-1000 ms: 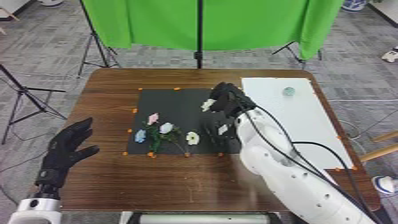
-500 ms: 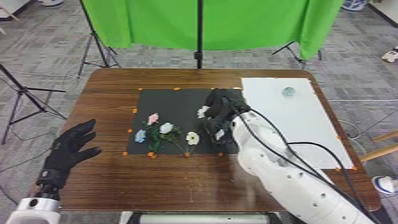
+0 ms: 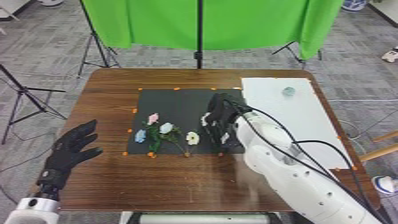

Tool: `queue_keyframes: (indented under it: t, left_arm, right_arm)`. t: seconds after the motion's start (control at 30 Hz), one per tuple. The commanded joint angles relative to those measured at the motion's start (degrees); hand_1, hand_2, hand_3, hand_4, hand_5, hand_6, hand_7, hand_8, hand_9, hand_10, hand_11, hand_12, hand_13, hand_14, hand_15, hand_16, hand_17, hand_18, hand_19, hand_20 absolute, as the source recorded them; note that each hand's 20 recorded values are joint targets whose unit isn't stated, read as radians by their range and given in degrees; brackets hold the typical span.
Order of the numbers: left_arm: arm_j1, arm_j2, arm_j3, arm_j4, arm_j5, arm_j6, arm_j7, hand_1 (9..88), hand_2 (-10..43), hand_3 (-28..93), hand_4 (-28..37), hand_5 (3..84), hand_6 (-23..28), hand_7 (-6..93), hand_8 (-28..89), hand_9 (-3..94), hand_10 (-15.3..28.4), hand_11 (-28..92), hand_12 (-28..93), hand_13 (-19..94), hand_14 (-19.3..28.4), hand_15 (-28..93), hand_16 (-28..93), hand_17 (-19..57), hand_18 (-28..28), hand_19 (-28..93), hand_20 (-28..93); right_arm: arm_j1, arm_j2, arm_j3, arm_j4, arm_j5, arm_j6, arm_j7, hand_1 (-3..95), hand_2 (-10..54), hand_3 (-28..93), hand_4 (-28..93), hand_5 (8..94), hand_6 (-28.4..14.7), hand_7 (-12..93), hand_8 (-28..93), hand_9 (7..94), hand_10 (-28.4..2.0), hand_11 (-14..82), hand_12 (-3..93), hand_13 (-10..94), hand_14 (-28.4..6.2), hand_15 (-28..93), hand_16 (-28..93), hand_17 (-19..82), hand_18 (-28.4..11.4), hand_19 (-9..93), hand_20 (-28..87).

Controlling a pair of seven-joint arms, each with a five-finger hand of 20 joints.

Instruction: Arrange flowers

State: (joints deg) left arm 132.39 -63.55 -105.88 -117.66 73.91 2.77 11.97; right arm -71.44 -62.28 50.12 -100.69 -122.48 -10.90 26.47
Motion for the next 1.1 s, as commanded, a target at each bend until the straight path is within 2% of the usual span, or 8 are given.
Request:
queue_keyframes:
  t: [0.03,0.17,0.33,0.6,0.77,0.87,1.07,1.1]
  left_arm:
    - [0.61,-0.30,-0.31,-0.08,-0.12,-1.13,-0.98,48.8,-9.5,64,-4.3,31.1,1.1,19.5,-10,26.7,7.8,17,13,29,12.0,16,2,9.8,9.1,5,22]
    - [0.67,-0.17,-0.41,-0.17,-0.14,-1.01,-1.05,48.8,-9.5,64,-4.4,31.1,1.1,19.4,-10,26.7,7.8,17,13,29,12.1,16,2,9.8,9.1,5,21]
    - [0.95,-0.12,-0.76,-0.28,-0.19,-1.16,-1.20,48.3,-9.5,64,-4.5,31.1,1.0,19.5,-10,27.0,8.0,17,13,29,12.2,16,2,9.6,9.1,5,21]
    - [0.59,0.06,-0.59,-0.16,-0.15,-1.55,-1.22,48.2,-9.5,64,-5.0,31.0,0.9,19.7,-10,27.1,8.0,16,14,29,12.2,16,2,9.5,9.2,5,21]
    - [0.57,0.02,-0.51,-0.23,-0.23,-1.30,-1.36,48.1,-9.5,64,-4.9,31.0,0.9,19.6,-10,27.2,8.0,16,13,29,12.2,16,2,9.4,9.2,5,21]
    - [0.87,-0.14,-0.74,-0.34,-0.19,-1.29,-1.12,48.1,-9.5,64,-4.8,30.9,0.8,19.5,-10,27.2,8.0,16,14,29,12.2,16,2,9.4,9.1,5,21]
    - [1.09,-0.35,-0.68,-0.46,-0.04,-0.89,-0.94,48.7,-9.5,63,-4.6,30.9,1.0,18.6,-10,27.1,7.8,16,14,29,12.1,15,2,9.4,9.1,4,21]
    - [1.14,-0.43,-0.69,-0.49,-0.07,-0.77,-1.01,48.8,-9.5,63,-4.5,30.9,1.0,18.6,-10,27.0,7.7,16,14,29,12.0,15,2,9.4,9.1,4,21]
  right_arm:
    - [0.42,1.54,0.77,-1.73,-0.87,-1.59,-0.63,43.7,-9.5,67,-18,66.8,1.3,18,-5,75.9,-12.8,19.2,21.9,88,-1.9,59,37,59,-15.3,93,58]
    - [0.45,2.41,1.05,-2.53,-1.18,-3.35,-0.42,42.9,-9.5,68,-18,65.1,1.5,18,-10,75.5,-12.7,19.1,21.9,87,-2.0,59,37,59,-15.4,93,58]
    - [0.29,2.89,1.30,-3.04,-0.63,-5.56,0.01,41.4,-9.5,68,-18,56.7,1.2,15,-9,72.0,-13.7,18.6,22.2,87,-2.1,58,37,58,-15.6,93,57]
    - [0.58,3.71,2.40,-3.95,-0.45,-7.16,0.06,40.8,-9.5,67,-18,54.3,0.9,14,-9,71.2,-14.0,18.1,22.4,87,-2.5,58,36,57,-15.9,93,56]
    - [1.08,5.54,5.30,-4.84,-0.76,-3.28,0.33,39.7,-9.5,67,-18,54.8,0.8,14,-9,71.0,-14.4,17.9,22.5,86,-3.0,58,36,57,-16.1,93,56]
    - [3.20,6.62,6.38,-2.71,-2.02,-0.33,1.78,38.2,-9.5,67,-18,55.6,0.3,14,-9,70.9,-14.8,18.1,22.8,84,-4.6,58,37,55,-16.8,93,56]
    - [9.69,8.69,7.80,5.65,-1.80,-3.09,6.25,29.6,-9.4,65,-13,53.9,-2.2,11,-7,67.7,-17.0,17.9,24.4,81,-7.6,60,36,53,-18.1,93,56]
    - [10.84,8.80,7.48,7.58,-2.20,-2.99,7.12,25.5,-7.1,64,-13,51.7,-3.3,10,-7,65.4,-18.3,17.3,24.8,79,-9.1,61,36,52,-18.9,93,56]
